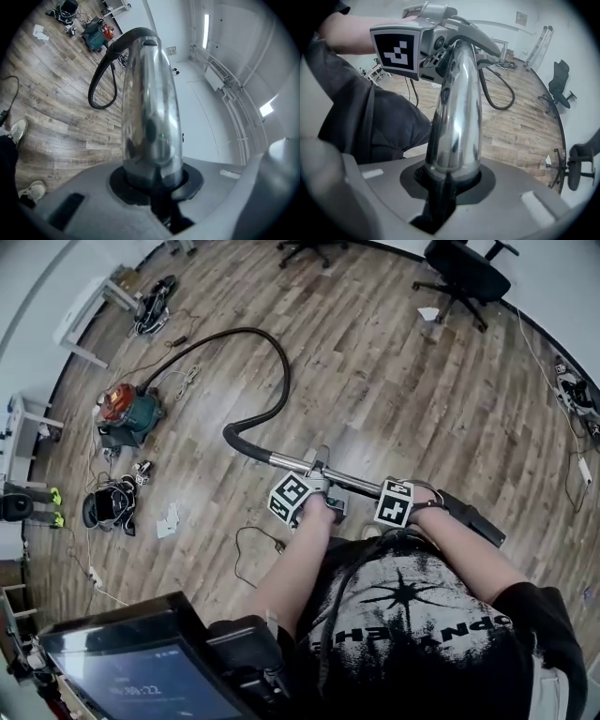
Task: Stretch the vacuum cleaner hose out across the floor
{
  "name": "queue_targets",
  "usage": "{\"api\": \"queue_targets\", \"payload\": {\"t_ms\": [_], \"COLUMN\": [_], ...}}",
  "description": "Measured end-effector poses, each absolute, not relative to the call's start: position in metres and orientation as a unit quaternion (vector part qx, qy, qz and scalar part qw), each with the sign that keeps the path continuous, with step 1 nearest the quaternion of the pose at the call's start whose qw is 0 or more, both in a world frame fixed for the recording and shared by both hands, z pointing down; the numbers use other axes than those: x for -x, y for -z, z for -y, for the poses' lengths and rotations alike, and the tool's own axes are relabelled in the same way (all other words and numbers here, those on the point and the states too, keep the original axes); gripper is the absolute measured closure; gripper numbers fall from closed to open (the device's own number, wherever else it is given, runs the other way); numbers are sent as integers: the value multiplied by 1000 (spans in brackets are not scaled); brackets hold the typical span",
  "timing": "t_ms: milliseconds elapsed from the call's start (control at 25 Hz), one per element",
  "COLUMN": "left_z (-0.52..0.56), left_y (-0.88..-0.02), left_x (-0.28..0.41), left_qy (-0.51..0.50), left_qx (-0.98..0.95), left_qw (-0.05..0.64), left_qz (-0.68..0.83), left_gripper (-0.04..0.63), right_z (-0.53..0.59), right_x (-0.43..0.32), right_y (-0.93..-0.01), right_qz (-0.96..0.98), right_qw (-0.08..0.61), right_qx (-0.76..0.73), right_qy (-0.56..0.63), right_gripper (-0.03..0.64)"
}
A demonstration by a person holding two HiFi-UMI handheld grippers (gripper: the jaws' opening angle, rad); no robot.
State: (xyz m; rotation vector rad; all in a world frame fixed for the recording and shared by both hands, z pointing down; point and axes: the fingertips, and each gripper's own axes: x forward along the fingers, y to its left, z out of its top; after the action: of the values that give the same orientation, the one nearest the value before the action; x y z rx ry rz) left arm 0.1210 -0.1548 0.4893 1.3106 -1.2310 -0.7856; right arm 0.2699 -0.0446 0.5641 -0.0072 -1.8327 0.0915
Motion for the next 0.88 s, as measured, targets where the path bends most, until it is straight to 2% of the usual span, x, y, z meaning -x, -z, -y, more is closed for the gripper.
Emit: {"api": "queue_targets", "payload": {"t_ms": [320, 880], "left_z": [139, 46], "left_y": [-477, -483], "left_x": [-151, -109], "left_qy": [299, 333], "left_qx": [-564, -523], "left_qw": [545, 542], "left_qz": [544, 568], "left_gripper": [538, 538], "right_z": [23, -54], "right_x": [-291, -265], "right_y": [-560, -560], "right_qz": [817, 802], "right_qw": [573, 593], "right_qx": [13, 57], "right_qy": [-56, -29], "right_gripper": [532, 532]}}
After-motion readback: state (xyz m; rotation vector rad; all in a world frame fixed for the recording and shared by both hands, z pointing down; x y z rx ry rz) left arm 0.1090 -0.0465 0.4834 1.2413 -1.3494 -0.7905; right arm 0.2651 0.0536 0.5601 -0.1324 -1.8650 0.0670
